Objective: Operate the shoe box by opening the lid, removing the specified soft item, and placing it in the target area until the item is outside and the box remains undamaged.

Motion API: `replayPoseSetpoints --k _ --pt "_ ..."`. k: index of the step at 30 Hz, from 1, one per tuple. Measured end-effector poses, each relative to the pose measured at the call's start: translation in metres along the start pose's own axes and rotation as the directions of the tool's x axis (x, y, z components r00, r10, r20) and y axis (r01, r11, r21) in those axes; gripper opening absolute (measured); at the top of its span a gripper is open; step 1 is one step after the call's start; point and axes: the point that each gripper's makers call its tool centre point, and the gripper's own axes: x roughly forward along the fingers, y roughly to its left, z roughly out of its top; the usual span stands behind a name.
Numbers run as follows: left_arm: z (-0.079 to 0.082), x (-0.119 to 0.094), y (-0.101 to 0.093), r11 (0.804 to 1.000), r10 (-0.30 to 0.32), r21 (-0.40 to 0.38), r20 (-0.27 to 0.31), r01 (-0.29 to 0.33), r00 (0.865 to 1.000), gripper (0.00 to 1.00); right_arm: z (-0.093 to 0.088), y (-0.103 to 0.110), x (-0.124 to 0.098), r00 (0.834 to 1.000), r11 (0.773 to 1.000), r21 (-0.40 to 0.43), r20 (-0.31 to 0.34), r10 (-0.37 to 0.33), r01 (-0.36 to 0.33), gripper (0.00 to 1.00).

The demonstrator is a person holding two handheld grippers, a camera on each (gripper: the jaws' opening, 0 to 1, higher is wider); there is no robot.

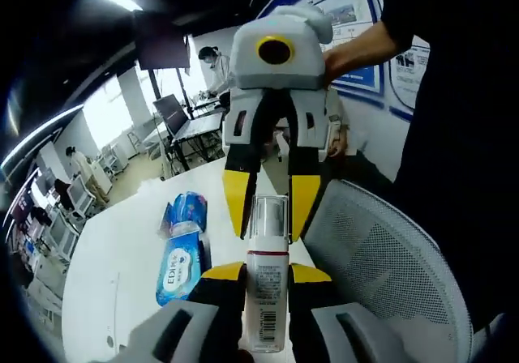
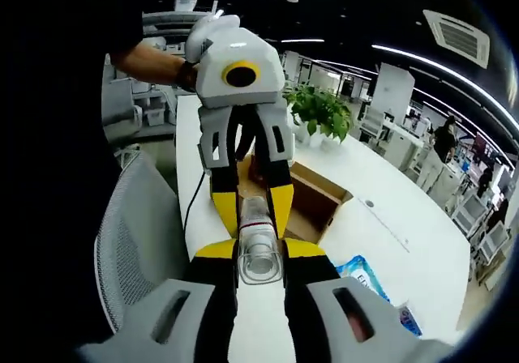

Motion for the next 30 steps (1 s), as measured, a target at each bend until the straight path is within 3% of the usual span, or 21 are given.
replayPoseSetpoints --k 10,16,30 --pt "-0.002 0.008 -0.007 1.000 -0.029 0.005 -0.022 0.029 0.999 0.19 -0.014 0.007 0.002 0.991 0.990 -0.121 -0.116 0.059 -0.073 0.18" --pt "0.002 0.007 -0.007 0.999 -0.038 -0.026 0.004 0.038 0.999 0.19 -0.020 0.007 0.000 0.990 0.991 -0.108 -0.122 0.065 -0.078 0.18" --pt "0.022 -0.003 -0.004 0.996 -0.041 -0.076 0.108 0.050 0.993 0.18 -0.010 -0.002 -0.009 0.999 0.999 0.004 0.014 0.043 -0.043 0.19"
